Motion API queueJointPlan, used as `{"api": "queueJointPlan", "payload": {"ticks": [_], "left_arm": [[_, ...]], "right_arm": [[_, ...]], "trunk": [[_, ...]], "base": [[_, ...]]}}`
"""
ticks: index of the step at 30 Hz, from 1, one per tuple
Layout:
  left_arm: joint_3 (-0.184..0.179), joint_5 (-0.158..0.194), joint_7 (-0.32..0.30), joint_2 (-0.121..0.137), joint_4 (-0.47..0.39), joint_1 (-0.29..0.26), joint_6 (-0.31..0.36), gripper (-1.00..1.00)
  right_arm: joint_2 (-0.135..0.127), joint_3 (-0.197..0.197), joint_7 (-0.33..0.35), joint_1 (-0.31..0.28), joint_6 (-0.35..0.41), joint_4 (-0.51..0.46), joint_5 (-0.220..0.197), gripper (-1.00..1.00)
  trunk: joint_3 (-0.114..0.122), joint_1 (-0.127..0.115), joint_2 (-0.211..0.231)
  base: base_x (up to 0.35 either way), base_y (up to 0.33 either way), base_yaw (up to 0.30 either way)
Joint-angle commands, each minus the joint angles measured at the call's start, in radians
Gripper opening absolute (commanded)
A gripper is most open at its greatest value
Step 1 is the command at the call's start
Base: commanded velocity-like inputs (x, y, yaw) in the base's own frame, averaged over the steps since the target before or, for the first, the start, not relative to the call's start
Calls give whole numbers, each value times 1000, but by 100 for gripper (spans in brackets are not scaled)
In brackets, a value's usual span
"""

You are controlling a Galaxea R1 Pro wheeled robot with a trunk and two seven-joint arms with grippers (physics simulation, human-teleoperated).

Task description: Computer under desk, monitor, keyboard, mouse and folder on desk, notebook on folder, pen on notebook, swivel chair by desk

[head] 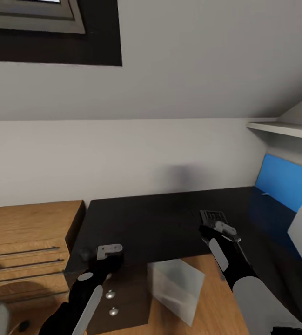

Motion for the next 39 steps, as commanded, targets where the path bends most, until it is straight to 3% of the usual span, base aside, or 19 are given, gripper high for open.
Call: {"api": "queueJointPlan", "payload": {"ticks": [1, 4, 11, 39], "left_arm": [[-1, 11, 10, 0, -1, -1, 3, 100], [-1, 11, 10, 0, -1, -1, 3, 100], [0, 12, 10, 0, -1, -1, 5, 100], [0, 15, 8, 0, -1, -1, 7, 100]], "right_arm": [[1, -2, -4, -1, 4, -2, -8, 100], [1, -3, -4, -1, 4, -2, -8, 100], [1, -45, -4, -1, 5, -2, -7, 100], [1, -48, -3, -1, 5, 1, -2, 100]], "trunk": [[-1, 1, -1], [-1, 1, -1], [-1, 1, -1], [-1, 1, -1]], "base": [[247, 64, -267], [277, 74, -267], [172, 25, -267], [79, 1, -255]]}}
